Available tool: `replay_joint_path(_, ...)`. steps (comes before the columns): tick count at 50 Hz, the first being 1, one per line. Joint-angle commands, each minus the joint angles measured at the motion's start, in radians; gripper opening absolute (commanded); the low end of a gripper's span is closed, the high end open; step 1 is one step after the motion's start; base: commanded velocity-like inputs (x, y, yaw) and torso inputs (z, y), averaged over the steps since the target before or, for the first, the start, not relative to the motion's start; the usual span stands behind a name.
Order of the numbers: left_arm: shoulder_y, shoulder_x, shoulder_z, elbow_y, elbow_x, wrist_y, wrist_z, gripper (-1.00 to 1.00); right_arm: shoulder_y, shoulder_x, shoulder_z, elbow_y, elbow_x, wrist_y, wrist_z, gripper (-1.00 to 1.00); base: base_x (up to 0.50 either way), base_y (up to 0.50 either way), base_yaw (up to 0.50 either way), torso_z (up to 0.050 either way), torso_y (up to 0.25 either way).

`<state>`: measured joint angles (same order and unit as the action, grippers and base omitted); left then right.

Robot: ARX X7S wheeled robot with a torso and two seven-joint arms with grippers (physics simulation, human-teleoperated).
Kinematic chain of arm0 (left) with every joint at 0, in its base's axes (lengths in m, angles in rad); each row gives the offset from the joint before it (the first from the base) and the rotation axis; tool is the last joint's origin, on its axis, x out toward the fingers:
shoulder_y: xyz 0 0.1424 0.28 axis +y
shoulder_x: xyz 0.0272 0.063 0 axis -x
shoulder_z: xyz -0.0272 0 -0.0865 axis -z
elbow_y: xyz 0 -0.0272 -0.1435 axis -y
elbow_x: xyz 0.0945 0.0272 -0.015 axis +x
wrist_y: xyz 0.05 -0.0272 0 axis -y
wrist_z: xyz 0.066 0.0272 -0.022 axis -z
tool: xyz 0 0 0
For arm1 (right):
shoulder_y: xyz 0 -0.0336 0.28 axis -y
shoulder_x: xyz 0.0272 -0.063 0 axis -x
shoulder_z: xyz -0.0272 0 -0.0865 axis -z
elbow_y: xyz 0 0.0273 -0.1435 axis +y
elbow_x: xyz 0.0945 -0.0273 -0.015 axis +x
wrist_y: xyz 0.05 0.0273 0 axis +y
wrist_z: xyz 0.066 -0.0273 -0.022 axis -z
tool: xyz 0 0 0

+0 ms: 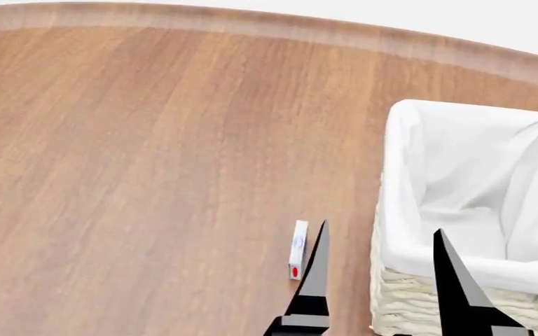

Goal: Pick up the ketchup, and put it in the basket.

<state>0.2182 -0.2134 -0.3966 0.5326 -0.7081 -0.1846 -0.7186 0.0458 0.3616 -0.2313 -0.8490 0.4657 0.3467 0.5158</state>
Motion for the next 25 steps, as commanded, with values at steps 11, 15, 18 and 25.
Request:
replay_joint_path(11,-0.034,0.025,-0.005,-0.115,0.032,0.020,-0.026,1.00,0.009,-0.015,0.019,0.066,-0.026,-0.052,-0.021,1.00,0.00,0.00,0.00,0.000,0.000)
replay_joint_path(15,-0.037,0.025,-0.004,-0.127,0.027,0.016,-0.032,1.00,0.010,-0.014,0.018,0.066,-0.024,-0.051,-0.019,1.00,0.00,0.00,0.00,0.000,0.000)
replay_joint_path(18,-0.040,0.026,-0.009,-0.129,0.024,-0.007,-0.067,1.00,0.010,-0.013,0.020,0.066,-0.021,-0.052,-0.018,1.00,0.00,0.00,0.00,0.000,0.000)
replay_joint_path(25,-0.037,0.024,-0.012,-0.133,0.029,-0.004,-0.077,1.00,0.009,-0.011,0.020,0.064,-0.017,-0.052,-0.015,1.00,0.00,0.00,0.00,0.000,0.000)
